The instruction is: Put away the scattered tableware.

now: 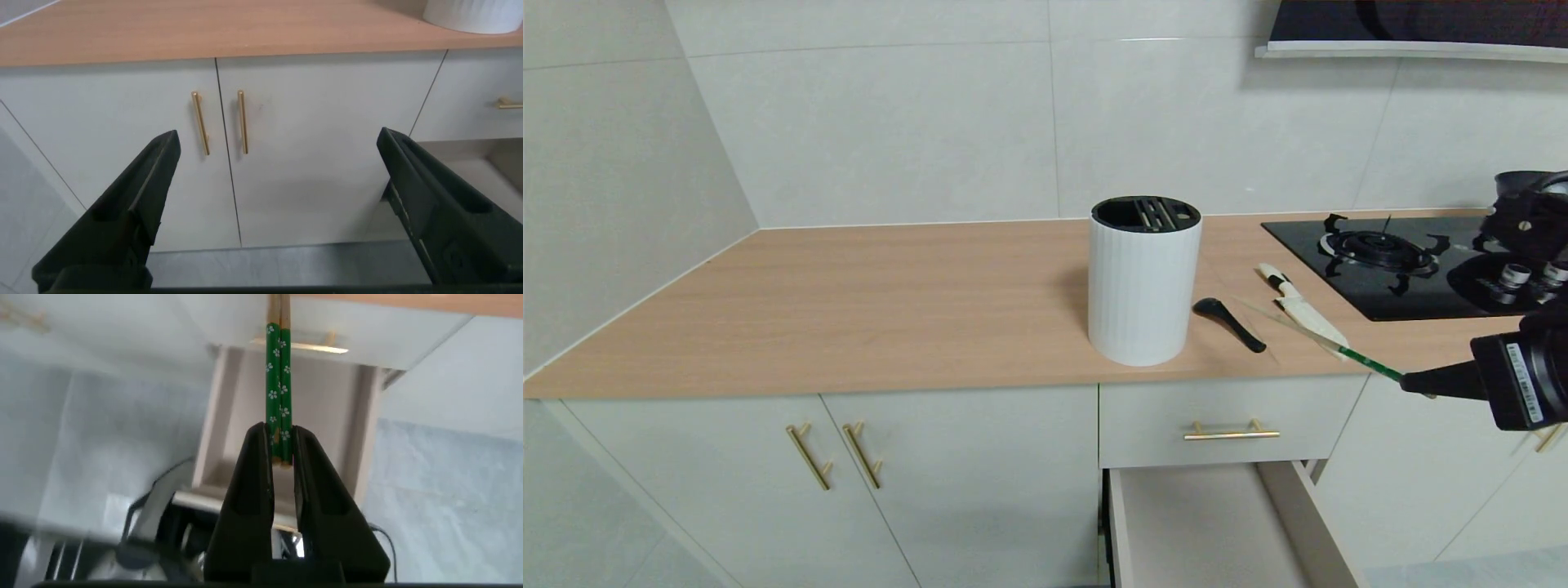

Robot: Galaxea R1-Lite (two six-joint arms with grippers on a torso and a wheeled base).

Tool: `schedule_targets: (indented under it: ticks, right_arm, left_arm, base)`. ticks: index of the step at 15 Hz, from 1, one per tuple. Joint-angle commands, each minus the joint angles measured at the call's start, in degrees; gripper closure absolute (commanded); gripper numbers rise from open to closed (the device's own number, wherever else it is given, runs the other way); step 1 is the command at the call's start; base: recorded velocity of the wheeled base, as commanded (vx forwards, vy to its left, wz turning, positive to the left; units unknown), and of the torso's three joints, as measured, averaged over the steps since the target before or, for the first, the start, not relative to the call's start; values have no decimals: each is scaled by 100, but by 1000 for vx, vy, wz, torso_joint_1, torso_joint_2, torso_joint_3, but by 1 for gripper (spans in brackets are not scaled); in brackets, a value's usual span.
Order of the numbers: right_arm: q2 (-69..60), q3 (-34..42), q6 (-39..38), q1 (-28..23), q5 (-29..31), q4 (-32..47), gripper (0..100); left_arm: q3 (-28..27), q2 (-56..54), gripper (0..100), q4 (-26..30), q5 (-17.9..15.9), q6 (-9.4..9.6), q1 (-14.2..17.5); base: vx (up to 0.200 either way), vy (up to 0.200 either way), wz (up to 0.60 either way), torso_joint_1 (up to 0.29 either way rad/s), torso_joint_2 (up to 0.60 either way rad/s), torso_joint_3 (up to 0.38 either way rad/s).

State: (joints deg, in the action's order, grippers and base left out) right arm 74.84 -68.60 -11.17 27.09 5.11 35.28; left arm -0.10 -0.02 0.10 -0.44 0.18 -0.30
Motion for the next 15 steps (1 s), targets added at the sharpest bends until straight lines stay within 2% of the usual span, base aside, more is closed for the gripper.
schedule_targets:
  ticks: [1, 6, 15]
  right_arm:
    - [-101, 206, 229, 121, -19, 32, 100]
    - [-4, 523, 396, 490, -159, 14, 100]
    - [119, 716, 598, 534, -106, -4, 100]
  left_arm:
    - [1, 2, 0, -1, 0, -1, -5]
    - [1, 2, 0, -1, 0, -1, 4]
    - [1, 2, 0, -1, 0, -1, -5]
  base:
    - [0, 0, 0, 0, 0, 0]
    - [0, 0, 0, 0, 0, 0]
    - [0, 0, 0, 0, 0, 0]
